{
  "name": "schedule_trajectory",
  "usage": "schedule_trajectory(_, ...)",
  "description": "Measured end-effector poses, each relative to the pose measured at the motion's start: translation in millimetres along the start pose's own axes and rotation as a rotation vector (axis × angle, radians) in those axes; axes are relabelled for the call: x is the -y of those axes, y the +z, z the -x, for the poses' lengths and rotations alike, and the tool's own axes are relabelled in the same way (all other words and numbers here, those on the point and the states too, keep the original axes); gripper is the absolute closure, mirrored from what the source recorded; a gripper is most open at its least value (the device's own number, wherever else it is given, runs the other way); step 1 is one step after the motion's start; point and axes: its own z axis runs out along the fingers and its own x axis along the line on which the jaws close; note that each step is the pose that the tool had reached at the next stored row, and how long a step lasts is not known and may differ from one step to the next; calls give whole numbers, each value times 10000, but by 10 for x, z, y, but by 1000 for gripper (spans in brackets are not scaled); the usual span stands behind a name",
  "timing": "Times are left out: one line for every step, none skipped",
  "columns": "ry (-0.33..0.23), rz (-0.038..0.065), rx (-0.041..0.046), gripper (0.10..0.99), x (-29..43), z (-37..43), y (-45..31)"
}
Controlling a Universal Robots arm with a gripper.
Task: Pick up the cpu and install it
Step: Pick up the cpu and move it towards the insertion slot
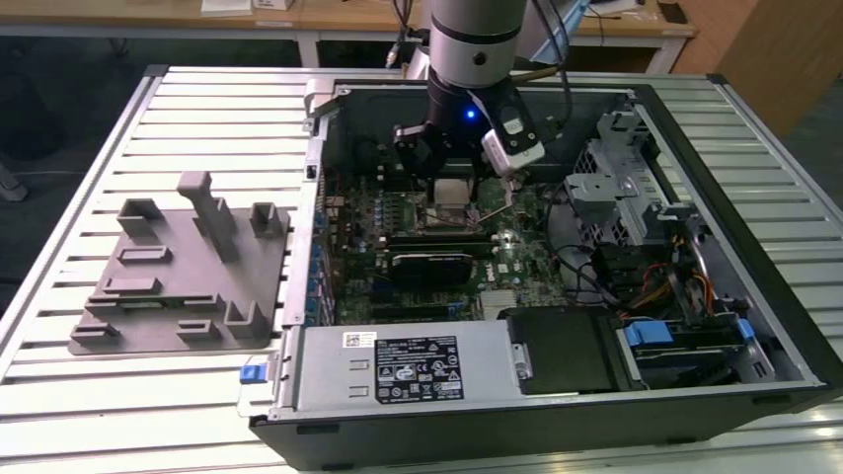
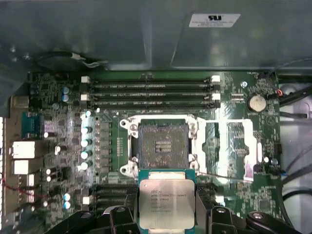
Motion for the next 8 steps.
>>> schedule_trajectory(0, 0, -1, 545, -17, 0, 12)
schedule_trajectory(0, -1, -2, 545, -35, -1, 23)
schedule_trajectory(0, -2, -4, 545, -52, -1, 34)
schedule_trajectory(0, -2, -6, 545, -69, -2, 46)
schedule_trajectory(0, -1, -6, 545, -87, -2, 58)
schedule_trajectory(1, -2, -8, 545, -107, -3, 69)
schedule_trajectory(1, -1, -9, 545, -125, -3, 81)
schedule_trajectory(1, -2, -11, 545, -142, -4, 92)
